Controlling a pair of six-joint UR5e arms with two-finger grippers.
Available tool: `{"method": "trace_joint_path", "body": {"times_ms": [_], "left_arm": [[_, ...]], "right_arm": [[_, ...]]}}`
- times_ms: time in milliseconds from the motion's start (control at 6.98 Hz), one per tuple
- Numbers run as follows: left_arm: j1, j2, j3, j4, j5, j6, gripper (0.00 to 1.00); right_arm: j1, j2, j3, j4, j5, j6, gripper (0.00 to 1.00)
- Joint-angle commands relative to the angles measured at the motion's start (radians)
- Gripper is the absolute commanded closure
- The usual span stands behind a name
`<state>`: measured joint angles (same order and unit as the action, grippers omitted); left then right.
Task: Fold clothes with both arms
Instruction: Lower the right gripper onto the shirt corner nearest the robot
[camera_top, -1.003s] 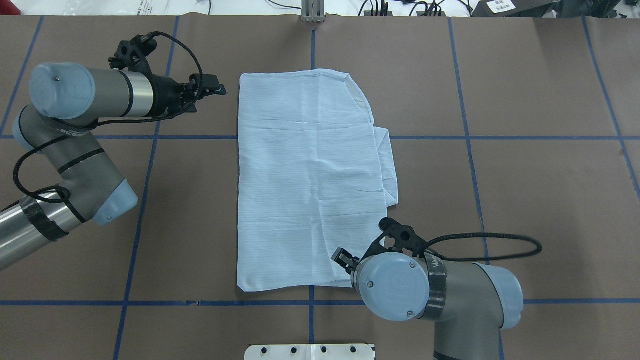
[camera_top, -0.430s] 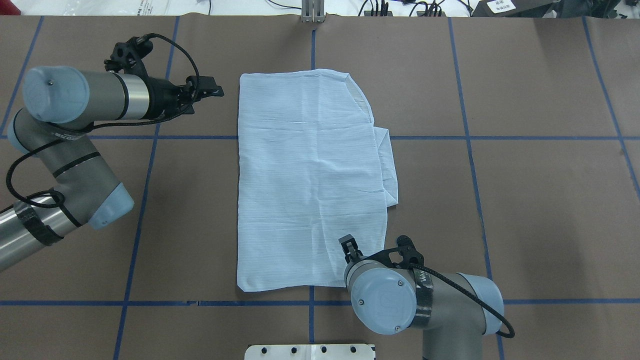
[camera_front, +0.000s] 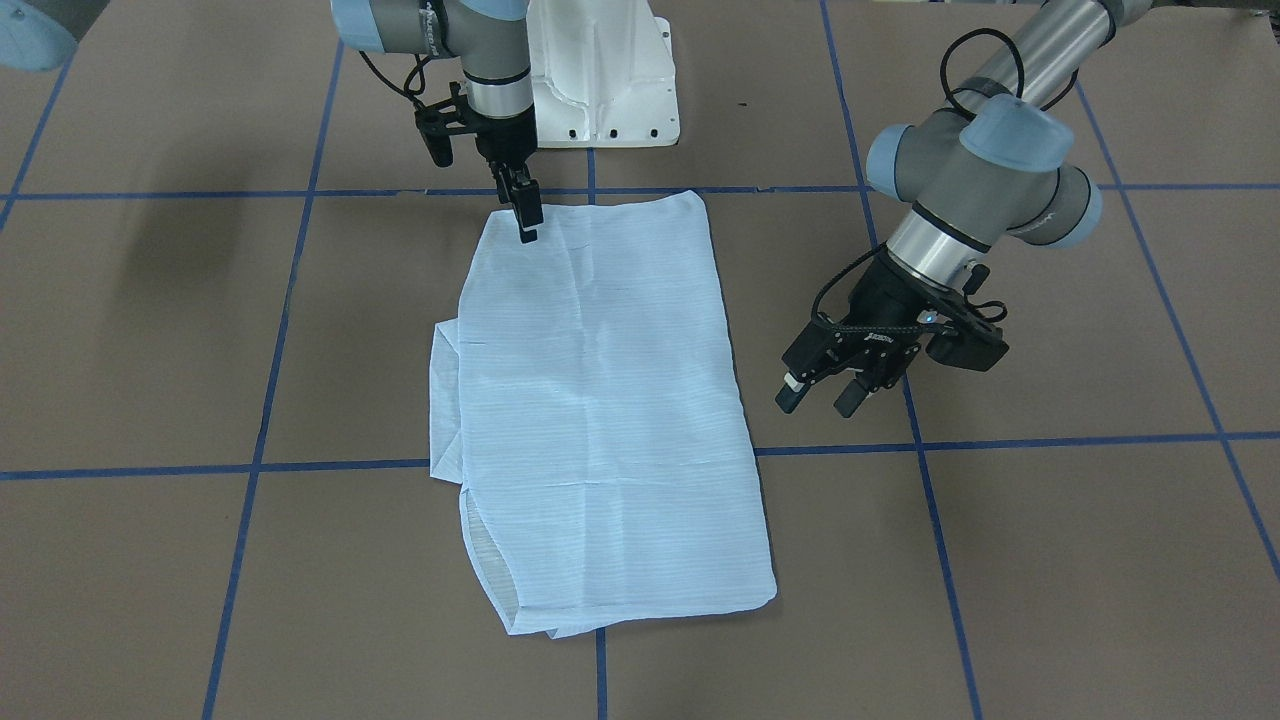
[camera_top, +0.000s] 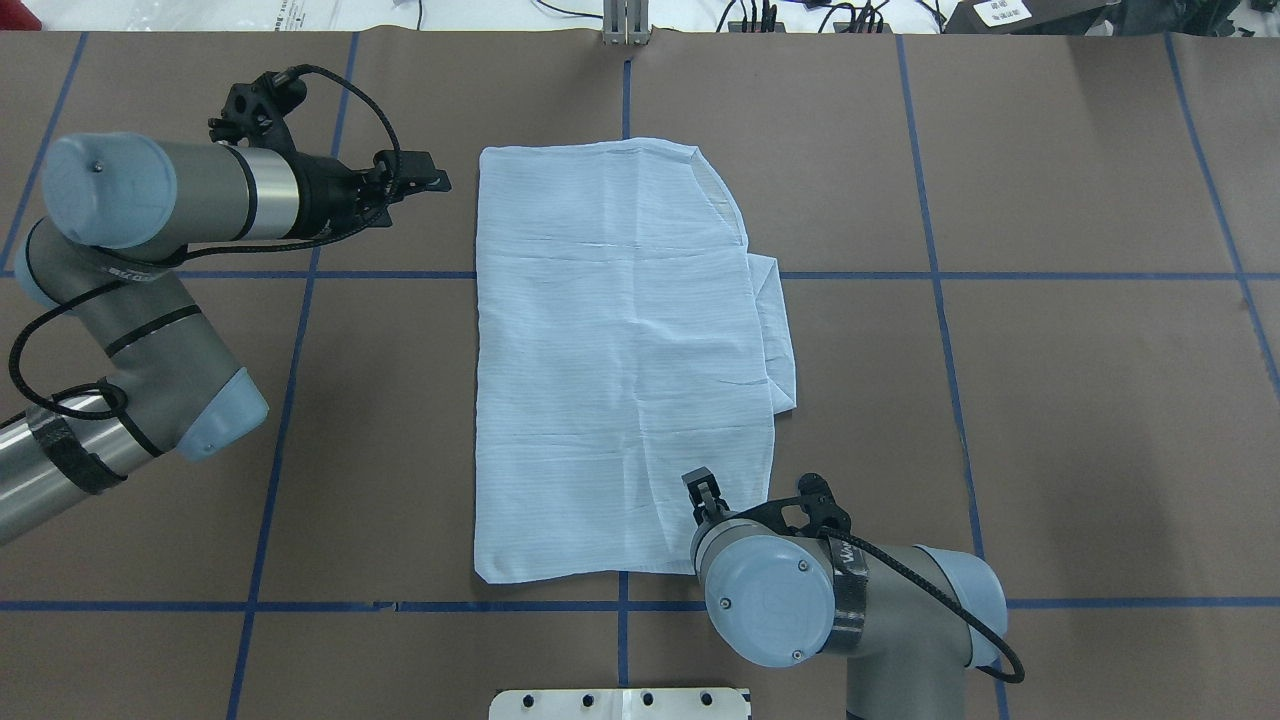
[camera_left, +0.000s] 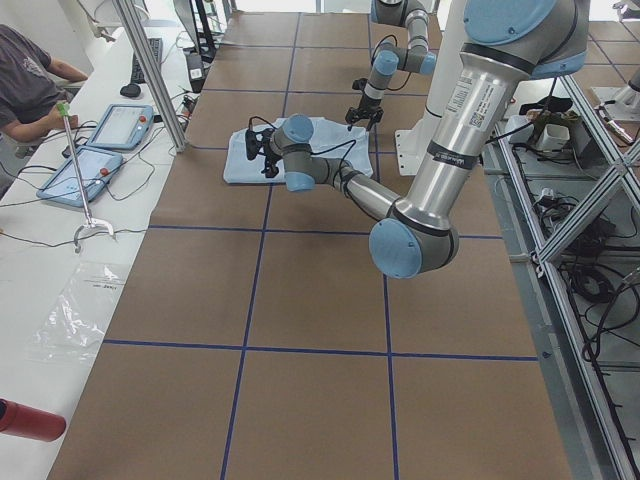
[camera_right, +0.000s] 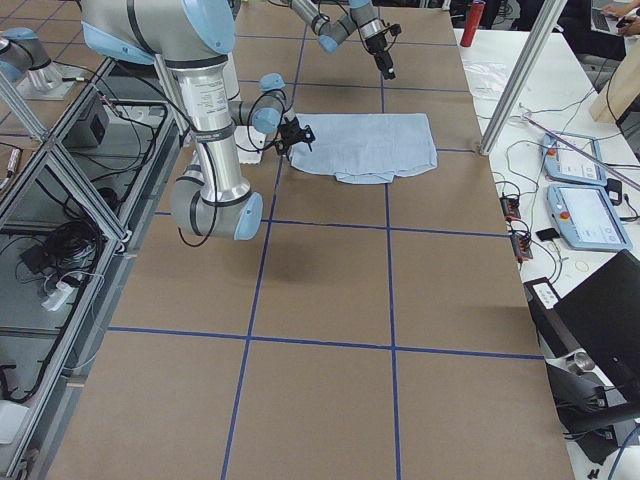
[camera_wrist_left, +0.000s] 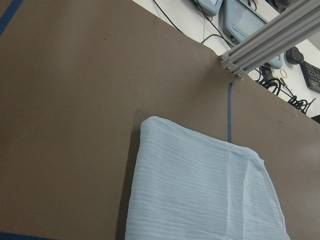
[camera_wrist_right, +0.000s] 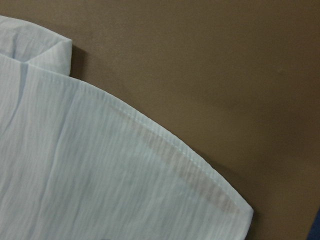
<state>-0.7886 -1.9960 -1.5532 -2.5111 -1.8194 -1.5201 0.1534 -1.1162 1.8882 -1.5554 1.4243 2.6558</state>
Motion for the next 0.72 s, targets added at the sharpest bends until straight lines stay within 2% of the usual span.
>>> {"method": "trace_joint_path", "body": {"times_ms": [0,430,573], "left_arm": [[0.000,0.000,-0.001,0.000,0.000,0.000,0.00],[0.000,0.000,-0.001,0.000,0.002,0.000,0.00],[0.000,0.006,-0.001,0.000,0.002,0.000,0.00]], "right_arm": [[-0.005,-0.001,-0.001,0.002,0.002,0.000,0.05],[-0.023,-0.001,-0.001,0.002,0.004,0.000,0.08],[-0.023,0.001,-0.001,0.003,0.004,0.000,0.23]]}}
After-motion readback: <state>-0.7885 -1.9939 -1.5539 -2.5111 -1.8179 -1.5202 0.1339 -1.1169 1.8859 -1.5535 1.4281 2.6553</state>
